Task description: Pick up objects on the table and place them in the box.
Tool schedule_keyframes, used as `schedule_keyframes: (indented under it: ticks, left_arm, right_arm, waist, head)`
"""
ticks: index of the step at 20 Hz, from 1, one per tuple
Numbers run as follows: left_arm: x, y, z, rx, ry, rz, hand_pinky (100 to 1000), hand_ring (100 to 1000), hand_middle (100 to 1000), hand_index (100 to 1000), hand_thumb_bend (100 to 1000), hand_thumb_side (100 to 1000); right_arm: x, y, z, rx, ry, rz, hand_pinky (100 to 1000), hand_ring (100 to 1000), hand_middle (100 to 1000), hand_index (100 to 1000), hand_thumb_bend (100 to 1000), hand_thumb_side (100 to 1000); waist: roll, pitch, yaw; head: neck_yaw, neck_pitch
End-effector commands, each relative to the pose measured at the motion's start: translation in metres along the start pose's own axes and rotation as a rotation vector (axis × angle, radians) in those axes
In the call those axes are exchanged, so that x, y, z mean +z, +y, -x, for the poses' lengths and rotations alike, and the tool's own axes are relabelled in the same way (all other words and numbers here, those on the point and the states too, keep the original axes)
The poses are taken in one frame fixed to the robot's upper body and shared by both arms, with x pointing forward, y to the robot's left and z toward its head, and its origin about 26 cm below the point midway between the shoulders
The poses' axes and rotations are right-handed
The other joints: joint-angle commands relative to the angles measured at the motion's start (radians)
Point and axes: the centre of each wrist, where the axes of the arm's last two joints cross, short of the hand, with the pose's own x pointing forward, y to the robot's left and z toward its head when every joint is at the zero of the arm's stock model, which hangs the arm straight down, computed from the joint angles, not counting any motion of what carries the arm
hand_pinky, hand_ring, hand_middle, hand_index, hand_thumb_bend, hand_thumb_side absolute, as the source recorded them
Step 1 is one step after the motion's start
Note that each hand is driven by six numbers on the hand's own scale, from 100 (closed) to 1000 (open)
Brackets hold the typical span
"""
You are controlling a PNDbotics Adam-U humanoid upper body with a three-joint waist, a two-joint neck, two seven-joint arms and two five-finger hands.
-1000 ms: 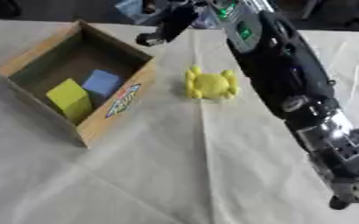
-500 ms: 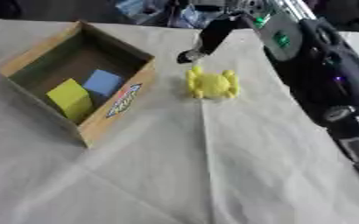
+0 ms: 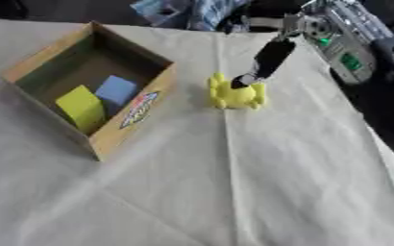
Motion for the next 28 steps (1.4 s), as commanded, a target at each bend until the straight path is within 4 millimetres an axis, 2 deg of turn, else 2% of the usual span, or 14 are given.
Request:
schedule_keyframes:
  ticks: [1, 7, 8, 15, 28]
  left_arm:
    - [-0.006, 0.003, -0.005, -0.008, -0.036, 0.002, 613, 839, 1000, 666, 226, 938]
    - [-0.006, 0.003, -0.006, -0.006, -0.035, 0.002, 613, 839, 1000, 666, 225, 938]
    - [-0.006, 0.003, -0.006, -0.006, -0.035, 0.002, 613, 839, 1000, 666, 225, 938]
    - [-0.006, 0.002, -0.006, -0.003, -0.032, 0.003, 613, 839, 1000, 666, 225, 938]
    - [-0.005, 0.001, -0.005, 0.002, -0.026, 0.004, 612, 840, 1000, 666, 223, 941]
  right_arm:
    - [0.009, -0.005, 0.008, 0.035, 0.046, -0.011, 980, 961, 841, 960, 596, 466]
    - [0.003, 0.009, 0.010, 0.047, 0.074, -0.059, 986, 972, 854, 954, 644, 453]
    - [0.002, 0.011, 0.010, 0.052, 0.081, -0.061, 986, 972, 854, 954, 627, 462]
    - [-0.011, 0.021, 0.004, 0.102, 0.130, -0.055, 988, 980, 864, 934, 691, 411]
    - [-0.037, 0.047, 0.013, 0.071, 0.179, -0.124, 983, 978, 851, 923, 641, 431]
  waist:
    - [0.004, -0.017, 0.000]
    - [0.004, -0.016, 0.002]
    - [0.004, -0.016, 0.002]
    - [0.005, -0.016, 0.006]
    - [0.005, -0.013, 0.011]
  head:
    - [0.000, 0.003]
    - [-0.006, 0.000]
    - [-0.006, 0.000]
    - [-0.012, -0.005]
    - [-0.016, -0.001]
